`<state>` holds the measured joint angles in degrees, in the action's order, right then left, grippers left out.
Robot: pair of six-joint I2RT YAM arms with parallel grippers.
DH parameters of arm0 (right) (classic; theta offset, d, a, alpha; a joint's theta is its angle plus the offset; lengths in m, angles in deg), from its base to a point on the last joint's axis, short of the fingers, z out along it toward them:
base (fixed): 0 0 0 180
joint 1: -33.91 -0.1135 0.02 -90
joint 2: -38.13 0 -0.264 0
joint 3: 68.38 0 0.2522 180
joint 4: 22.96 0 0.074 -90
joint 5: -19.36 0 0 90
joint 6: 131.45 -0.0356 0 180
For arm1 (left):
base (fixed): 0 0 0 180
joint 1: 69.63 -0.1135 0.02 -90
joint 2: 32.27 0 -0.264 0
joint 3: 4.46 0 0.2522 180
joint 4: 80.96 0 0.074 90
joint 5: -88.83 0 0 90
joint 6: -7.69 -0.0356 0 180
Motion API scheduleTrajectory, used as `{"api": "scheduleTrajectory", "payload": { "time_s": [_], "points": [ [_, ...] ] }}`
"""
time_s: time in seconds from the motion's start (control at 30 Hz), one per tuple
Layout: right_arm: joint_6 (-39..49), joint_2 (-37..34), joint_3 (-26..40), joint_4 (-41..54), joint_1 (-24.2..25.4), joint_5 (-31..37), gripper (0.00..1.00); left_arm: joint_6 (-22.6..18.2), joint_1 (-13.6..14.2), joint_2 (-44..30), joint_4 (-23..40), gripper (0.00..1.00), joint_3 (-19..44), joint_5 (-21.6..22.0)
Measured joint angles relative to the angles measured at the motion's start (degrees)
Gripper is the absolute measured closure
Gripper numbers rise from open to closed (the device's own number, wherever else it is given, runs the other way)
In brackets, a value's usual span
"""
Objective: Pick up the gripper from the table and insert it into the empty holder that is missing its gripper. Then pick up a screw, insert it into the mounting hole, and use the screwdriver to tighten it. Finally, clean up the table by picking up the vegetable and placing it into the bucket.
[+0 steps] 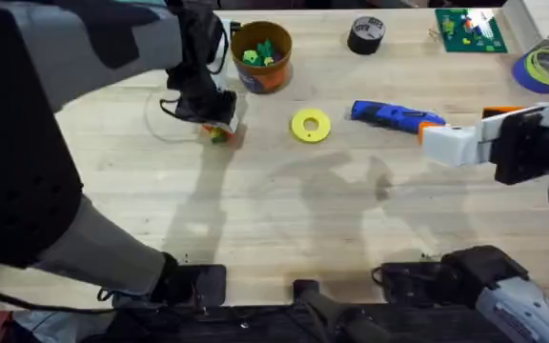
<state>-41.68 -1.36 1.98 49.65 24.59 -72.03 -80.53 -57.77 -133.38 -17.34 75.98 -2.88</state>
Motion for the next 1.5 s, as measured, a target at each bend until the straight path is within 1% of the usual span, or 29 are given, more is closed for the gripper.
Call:
{"api": "scheduleTrajectory", "payload": {
  "time_s": [0.13,0.37,0.47,0.5,0.7,0.8,0.93,1.07,1.27,1.5],
  "points": [
    [0.0,0.0,0.0,0.0,0.0,0.0,0.005,0.0,0.0,-0.4,3.7,0.978,5.9,0.0],
    [0.0,0.0,0.0,0.0,0.0,0.0,0.005,0.2,0.0,-0.4,10.4,0.978,19.8,0.0],
    [0.0,0.0,0.0,0.0,0.0,0.0,0.005,0.2,0.0,-0.4,10.5,0.978,24.6,-0.2],
    [0.0,0.0,0.0,0.0,0.0,0.0,0.005,0.2,0.0,-0.4,7.8,0.978,27.4,-1.5],
    [0.0,0.0,0.0,0.0,0.0,0.0,0.004,0.3,0.0,-0.4,0.0,0.978,27.8,-7.6],
    [0.0,0.0,0.0,0.0,0.0,0.0,0.005,0.3,0.0,-0.6,-3.4,0.978,27.8,-9.3],
    [0.0,0.0,0.0,0.0,0.0,0.0,0.005,0.4,0.2,-2.1,-7.0,0.978,27.8,-10.1],
    [0.0,0.0,0.0,0.0,0.0,0.0,0.004,0.4,0.9,-5.3,-8.3,0.978,27.8,-10.6],
    [0.0,0.0,0.0,0.0,0.0,0.0,0.004,0.4,1.7,-9.8,-8.5,0.978,27.8,-10.8],
    [0.0,0.0,0.0,0.0,0.0,0.0,0.005,0.4,1.7,-10.6,-8.5,0.978,27.8,-10.8]
  ]
}}
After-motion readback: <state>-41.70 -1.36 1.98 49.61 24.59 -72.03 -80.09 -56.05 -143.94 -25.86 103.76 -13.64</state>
